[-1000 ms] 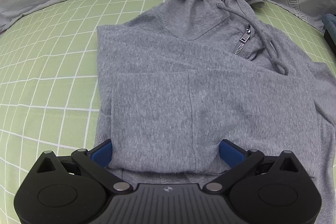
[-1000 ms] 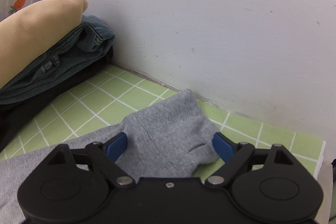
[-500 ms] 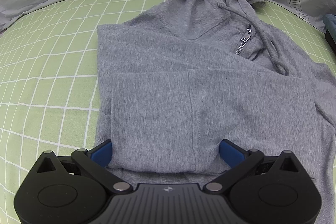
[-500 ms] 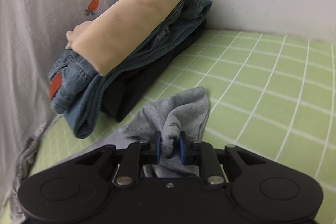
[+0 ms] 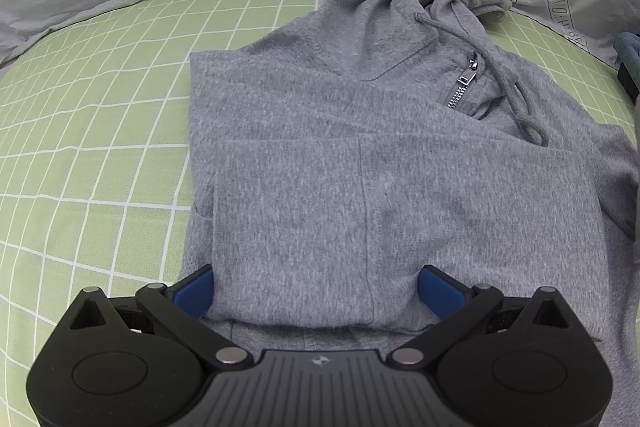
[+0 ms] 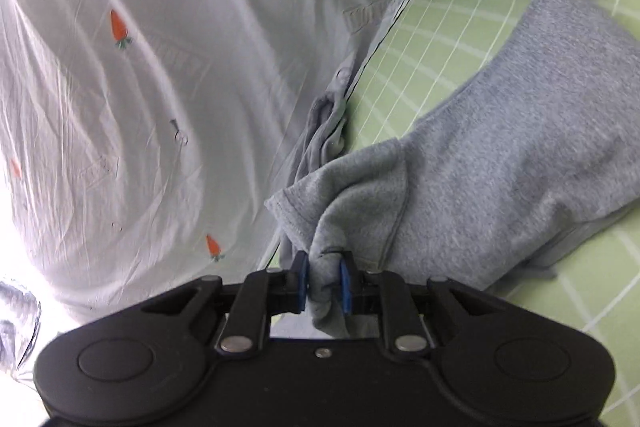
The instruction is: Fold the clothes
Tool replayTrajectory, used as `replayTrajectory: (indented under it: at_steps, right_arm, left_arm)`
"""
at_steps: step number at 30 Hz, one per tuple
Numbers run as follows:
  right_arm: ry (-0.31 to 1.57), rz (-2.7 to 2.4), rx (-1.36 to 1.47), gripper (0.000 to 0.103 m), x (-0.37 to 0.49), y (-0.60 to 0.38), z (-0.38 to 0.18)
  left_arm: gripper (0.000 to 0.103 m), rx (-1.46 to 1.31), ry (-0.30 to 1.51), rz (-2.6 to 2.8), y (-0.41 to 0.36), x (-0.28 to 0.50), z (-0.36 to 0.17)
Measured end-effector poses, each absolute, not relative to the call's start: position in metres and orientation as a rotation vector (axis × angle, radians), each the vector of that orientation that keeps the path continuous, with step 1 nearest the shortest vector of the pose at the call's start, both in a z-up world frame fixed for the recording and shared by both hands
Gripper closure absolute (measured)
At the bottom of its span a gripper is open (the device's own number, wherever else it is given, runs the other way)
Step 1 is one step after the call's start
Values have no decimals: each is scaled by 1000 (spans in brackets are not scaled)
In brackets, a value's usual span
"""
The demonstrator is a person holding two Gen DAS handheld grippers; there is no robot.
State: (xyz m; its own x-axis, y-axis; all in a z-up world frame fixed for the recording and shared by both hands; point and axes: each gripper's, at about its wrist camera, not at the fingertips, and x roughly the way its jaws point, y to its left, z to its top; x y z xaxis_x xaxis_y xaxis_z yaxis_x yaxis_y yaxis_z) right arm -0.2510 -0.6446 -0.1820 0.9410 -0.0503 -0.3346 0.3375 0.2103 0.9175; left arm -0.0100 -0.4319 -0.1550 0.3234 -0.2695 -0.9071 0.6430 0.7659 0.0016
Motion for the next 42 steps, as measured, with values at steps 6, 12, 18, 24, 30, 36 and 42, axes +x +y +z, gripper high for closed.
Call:
replayTrajectory:
  at_steps: [6,12,18,24,30,36,42]
  right_arm:
    - [547,-194,1154,80,-198,-606,-173]
    - [522,-354,1130,31,-229,-626,-162]
    - [516,-655,853,3,-270,-633,-144]
    - [646,-999,671,0,-288,-649,-155]
    - [757,-1135,604,0,-304,-661,-177]
    - [759,-1134,607,0,-312,-662,-182]
    - [762,-1133,598,0,-309,-661,-181]
  left_arm:
    - [0,396,1084,-622,-431,-9,-155]
    - [0,393,1081,-619,-432,-11,-155]
    - [0,392,1081,-618,-431,-10,-155]
    - [2,373,1049,-632,-426,-20,-142]
    - [27,355,968,-699,-418,-36,-119]
    - [40,318,899,-807,-429,-46,-93]
    - [40,447,799,-929,-453,-73,-89]
